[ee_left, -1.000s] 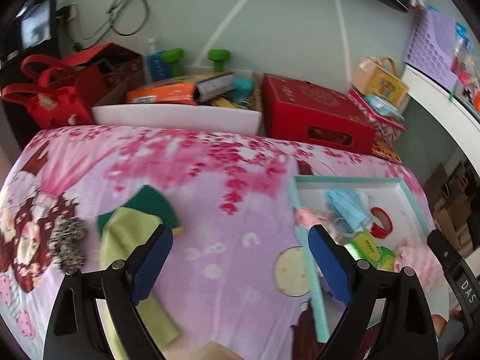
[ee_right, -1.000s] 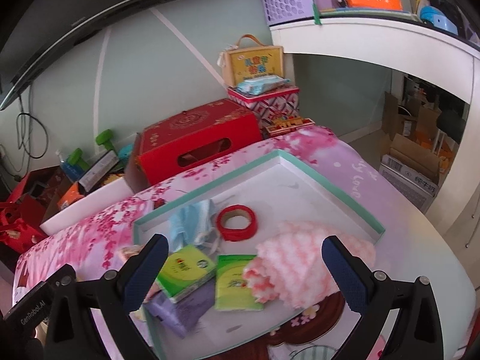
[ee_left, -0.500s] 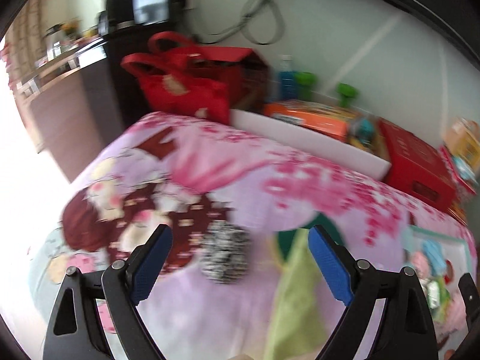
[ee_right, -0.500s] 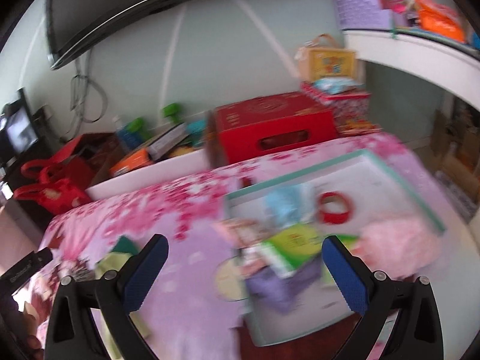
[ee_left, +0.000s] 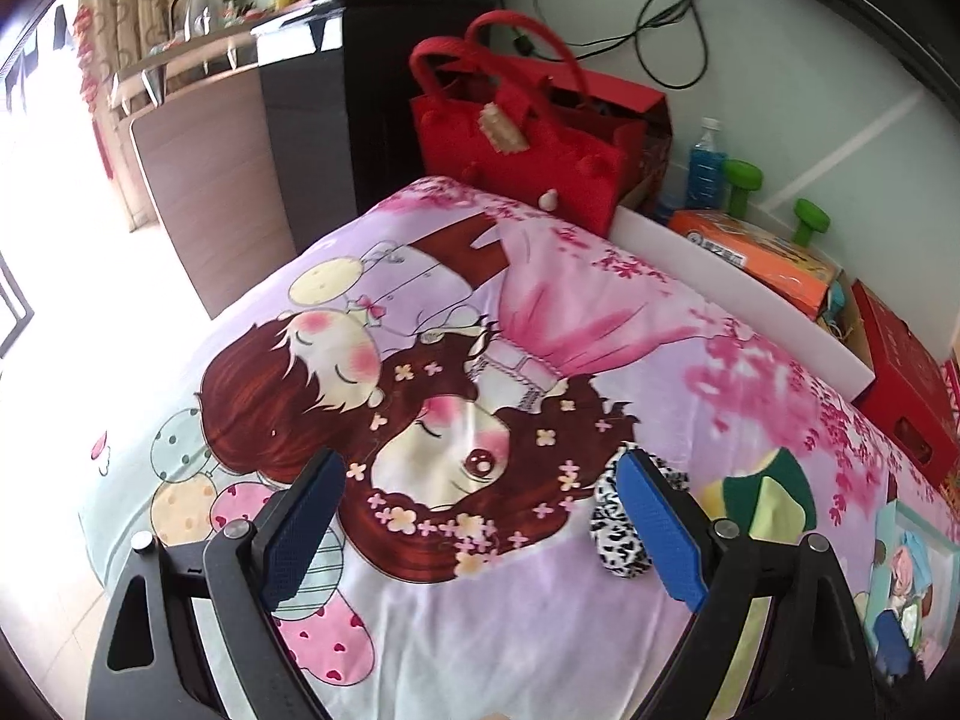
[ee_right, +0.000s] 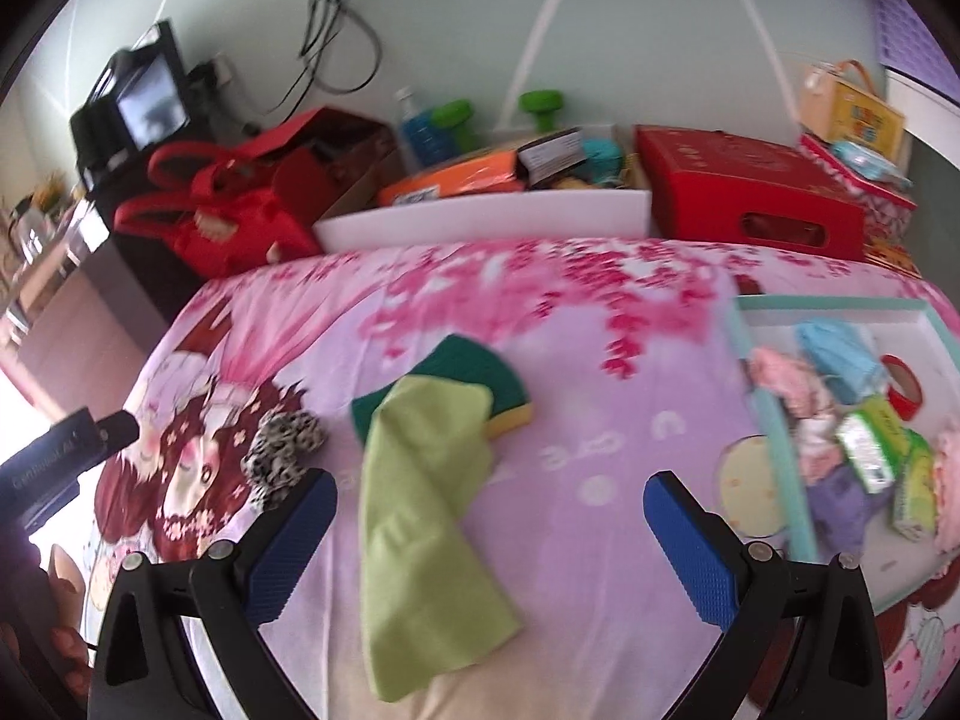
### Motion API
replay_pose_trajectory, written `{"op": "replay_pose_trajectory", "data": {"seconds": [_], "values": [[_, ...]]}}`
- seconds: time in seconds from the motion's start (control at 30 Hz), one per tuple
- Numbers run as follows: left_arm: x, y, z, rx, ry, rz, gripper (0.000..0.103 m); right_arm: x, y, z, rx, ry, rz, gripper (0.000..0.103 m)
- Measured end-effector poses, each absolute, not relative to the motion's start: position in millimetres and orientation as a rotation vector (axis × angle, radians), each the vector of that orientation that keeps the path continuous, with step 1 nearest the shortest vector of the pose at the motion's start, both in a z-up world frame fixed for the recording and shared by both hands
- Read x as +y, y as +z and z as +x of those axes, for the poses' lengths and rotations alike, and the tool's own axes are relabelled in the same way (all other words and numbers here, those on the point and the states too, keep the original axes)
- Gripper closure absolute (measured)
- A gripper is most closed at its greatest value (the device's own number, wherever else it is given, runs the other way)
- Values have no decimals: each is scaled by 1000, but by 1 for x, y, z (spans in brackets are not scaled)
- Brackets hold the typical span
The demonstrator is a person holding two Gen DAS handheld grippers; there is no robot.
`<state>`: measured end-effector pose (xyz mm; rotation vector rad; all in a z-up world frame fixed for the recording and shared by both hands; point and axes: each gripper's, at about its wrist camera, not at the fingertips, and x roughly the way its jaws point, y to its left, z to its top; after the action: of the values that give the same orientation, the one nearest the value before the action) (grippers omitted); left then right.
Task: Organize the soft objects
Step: 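Move both tools back toward the green cloth and leopard scrunchie, then grasp the green cloth with the right gripper while the left grasps the leopard scrunchie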
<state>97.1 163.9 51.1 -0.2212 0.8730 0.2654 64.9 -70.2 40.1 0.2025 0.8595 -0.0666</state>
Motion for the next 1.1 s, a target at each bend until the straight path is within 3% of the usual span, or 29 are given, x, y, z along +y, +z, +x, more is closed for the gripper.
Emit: {"op": "replay_pose_trajectory", "data": {"seconds": [0.63, 1.1], "values": [[144, 1, 124, 1052, 148, -243, 11, -40, -31, 95, 1072, -85, 84, 0], [114, -23, 140, 1098, 78, -225, 11, -44, -37, 95, 1067, -90, 38, 0]]}}
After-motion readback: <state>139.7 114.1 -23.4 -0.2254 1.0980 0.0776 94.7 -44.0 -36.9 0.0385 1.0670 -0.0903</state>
